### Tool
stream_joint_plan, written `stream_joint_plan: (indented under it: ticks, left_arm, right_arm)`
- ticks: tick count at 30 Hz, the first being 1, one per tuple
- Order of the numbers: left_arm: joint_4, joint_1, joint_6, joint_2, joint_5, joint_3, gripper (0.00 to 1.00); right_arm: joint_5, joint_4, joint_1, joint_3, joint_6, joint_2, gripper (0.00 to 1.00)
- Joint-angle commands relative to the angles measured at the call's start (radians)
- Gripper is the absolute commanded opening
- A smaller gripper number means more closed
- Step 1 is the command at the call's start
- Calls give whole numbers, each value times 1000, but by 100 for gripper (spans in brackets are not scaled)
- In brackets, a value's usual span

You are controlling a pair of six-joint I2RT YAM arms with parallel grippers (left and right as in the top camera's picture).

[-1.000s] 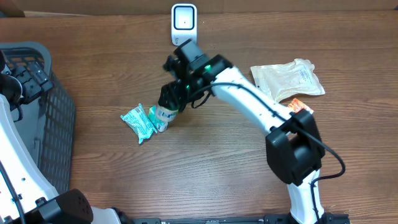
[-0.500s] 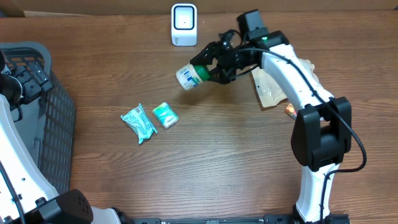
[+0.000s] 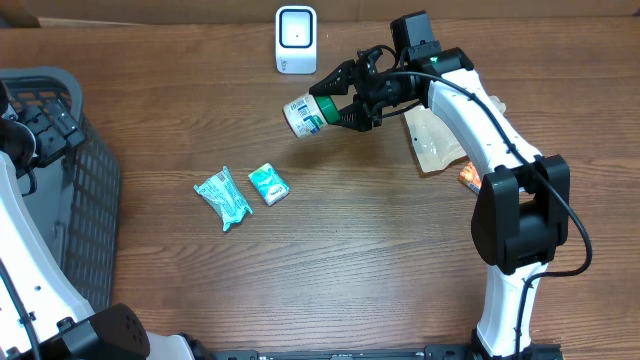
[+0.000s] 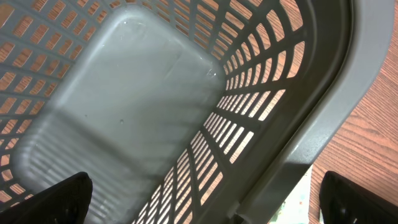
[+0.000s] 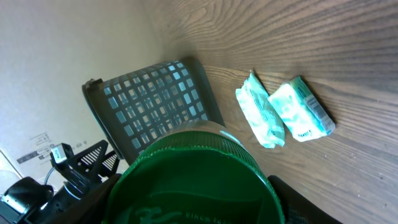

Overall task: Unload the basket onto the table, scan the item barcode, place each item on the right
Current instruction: 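Carry the jar up to the barcode scanner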

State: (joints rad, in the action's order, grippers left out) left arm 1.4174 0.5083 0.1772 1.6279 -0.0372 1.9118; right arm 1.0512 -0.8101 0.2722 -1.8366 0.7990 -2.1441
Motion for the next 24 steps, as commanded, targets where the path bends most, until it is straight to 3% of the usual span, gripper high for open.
stream_joint_plan:
  ticks: [1, 5, 9, 14, 24]
  left_arm:
    - [-1, 2, 6, 4, 2, 7, 99]
    - [-1, 2, 6, 4, 2, 7, 99]
    - [-1, 2, 6, 4, 2, 7, 100]
    - [-1, 2, 6, 4, 2, 7, 99]
    - [-1, 2, 6, 4, 2, 7, 100]
  right_arm:
    - [48, 16, 8, -41, -88, 58, 18]
    - [-25, 7, 34, -40, -262, 58, 18]
    - [-244, -43, 80, -40, -393, 58, 18]
    - [-624, -70, 136, -44, -443, 58, 18]
    - [-1134, -40, 205, -191, -647, 58, 24]
